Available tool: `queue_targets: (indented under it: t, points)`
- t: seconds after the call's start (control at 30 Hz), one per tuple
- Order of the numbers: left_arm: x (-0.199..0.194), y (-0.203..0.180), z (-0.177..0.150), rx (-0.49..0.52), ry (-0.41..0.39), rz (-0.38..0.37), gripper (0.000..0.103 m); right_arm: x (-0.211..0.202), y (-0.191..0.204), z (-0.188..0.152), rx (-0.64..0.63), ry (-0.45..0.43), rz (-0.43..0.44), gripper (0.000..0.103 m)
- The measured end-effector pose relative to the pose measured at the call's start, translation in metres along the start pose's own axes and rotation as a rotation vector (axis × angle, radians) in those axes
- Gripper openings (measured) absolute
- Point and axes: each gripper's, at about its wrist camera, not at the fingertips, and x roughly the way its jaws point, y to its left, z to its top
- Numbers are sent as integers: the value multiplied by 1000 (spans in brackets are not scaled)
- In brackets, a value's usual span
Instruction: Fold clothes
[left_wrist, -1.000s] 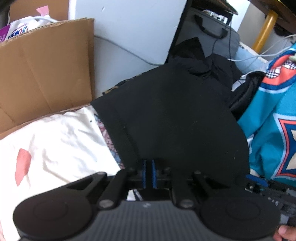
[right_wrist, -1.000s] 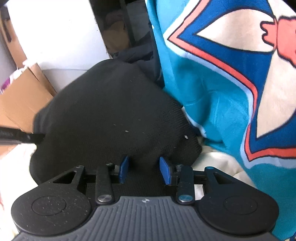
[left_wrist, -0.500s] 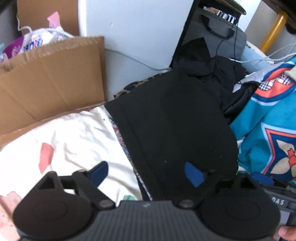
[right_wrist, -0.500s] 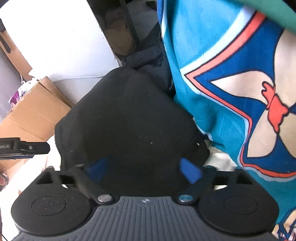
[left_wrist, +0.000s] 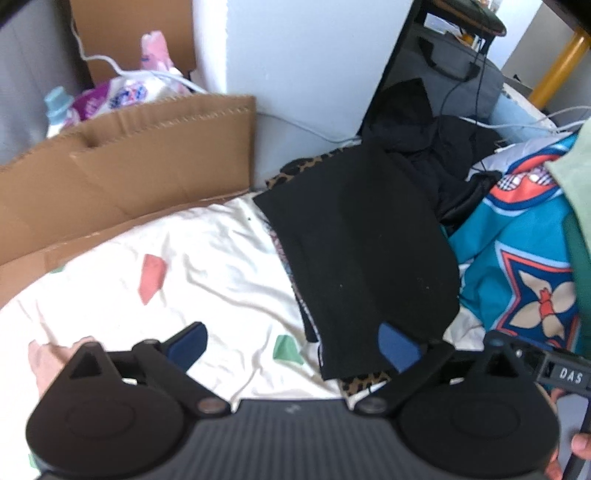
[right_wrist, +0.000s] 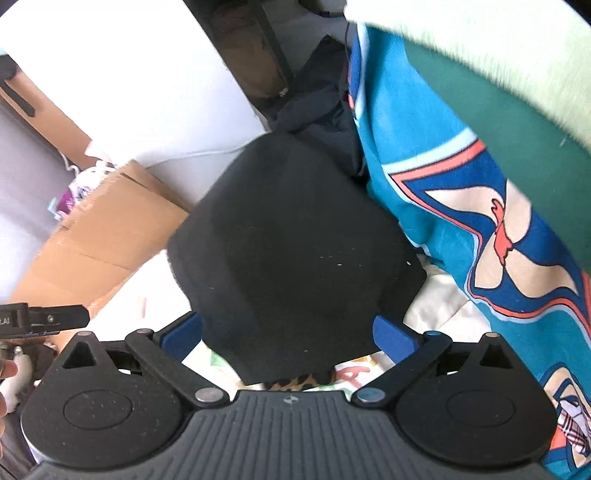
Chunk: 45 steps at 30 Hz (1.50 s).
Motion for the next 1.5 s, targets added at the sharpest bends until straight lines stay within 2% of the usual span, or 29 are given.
queue_targets:
  t: [0.23,0.37,0.5,0.8,0.93,1.07,1.3,1.5]
  points:
    - [-63,15,2,9,-15,54,102,-39,29,11,-21,14,32,102]
    - [-100,27,0,24,-4,100,102,-59,48,15,-20,30,23,102]
    - [-140,45,-5,22,-6,120,102,-81,70,19,-26,39,11,102]
    - [-228,89,-13,-9,-25,176,102,-131,123,22,-71,44,52,102]
    - [-263,108,-24,-30,-39,201,102,-149,144,16,-113,48,74,102]
    - [-299,131,-38,-92,-64,195,102,-170,164,8,-162,43,99,102]
    - [-366,156,-74,-153,-142,314,102,-207,189,0,-187,1,145,102]
    - [-401,175,-115,-172,-167,297,103,-239,220,-9,-246,-23,191,102]
